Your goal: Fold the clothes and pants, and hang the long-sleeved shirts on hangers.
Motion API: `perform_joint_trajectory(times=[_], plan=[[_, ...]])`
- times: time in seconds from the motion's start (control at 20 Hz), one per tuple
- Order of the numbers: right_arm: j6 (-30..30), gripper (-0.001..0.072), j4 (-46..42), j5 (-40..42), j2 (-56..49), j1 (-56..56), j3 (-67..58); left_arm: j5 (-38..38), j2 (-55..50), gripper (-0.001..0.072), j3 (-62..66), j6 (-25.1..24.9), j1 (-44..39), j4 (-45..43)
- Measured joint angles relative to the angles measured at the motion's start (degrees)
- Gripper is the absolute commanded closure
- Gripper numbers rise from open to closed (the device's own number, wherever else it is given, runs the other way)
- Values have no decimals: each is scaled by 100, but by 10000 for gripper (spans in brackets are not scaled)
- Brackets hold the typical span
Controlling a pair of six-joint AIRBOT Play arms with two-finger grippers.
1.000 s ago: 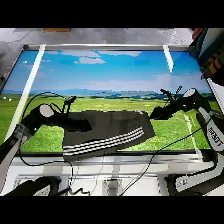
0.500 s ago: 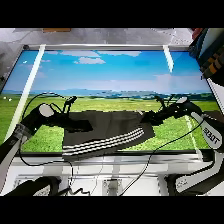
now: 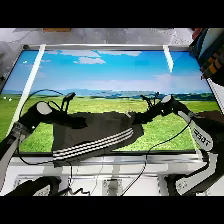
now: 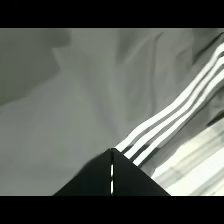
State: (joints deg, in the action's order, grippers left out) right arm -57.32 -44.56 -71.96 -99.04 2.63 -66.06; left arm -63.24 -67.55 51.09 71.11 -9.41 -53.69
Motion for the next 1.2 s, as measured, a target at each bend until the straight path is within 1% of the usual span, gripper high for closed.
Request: perform_joint_trajectory(times=[0.15,0.35,0.55,0.65,0.8,1.0,1.2], plan=[[-173,686,13,13,144,-164,-538,24,33,699,656,-179,96,-74],[-815,686,-46,361,409,-1032,-1196,31,302,699,1582,-258,144,-142],[-1447,686,-55,568,802,-2448,-1609,83,713,699,1945,-284,160,-175],[-1740,686,-68,623,1064,-3351,-1698,109,841,699,2013,-299,160,-186],[-2022,686,-76,570,1478,-4758,-1759,129,929,698,2055,-299,160,-197],[-2413,686,-350,240,1974,-6614,-1786,186,968,698,2074,-299,160,-199],[-3082,686,-844,-577,2208,-7862,-1790,245,979,698,2074,-299,160,-201]])
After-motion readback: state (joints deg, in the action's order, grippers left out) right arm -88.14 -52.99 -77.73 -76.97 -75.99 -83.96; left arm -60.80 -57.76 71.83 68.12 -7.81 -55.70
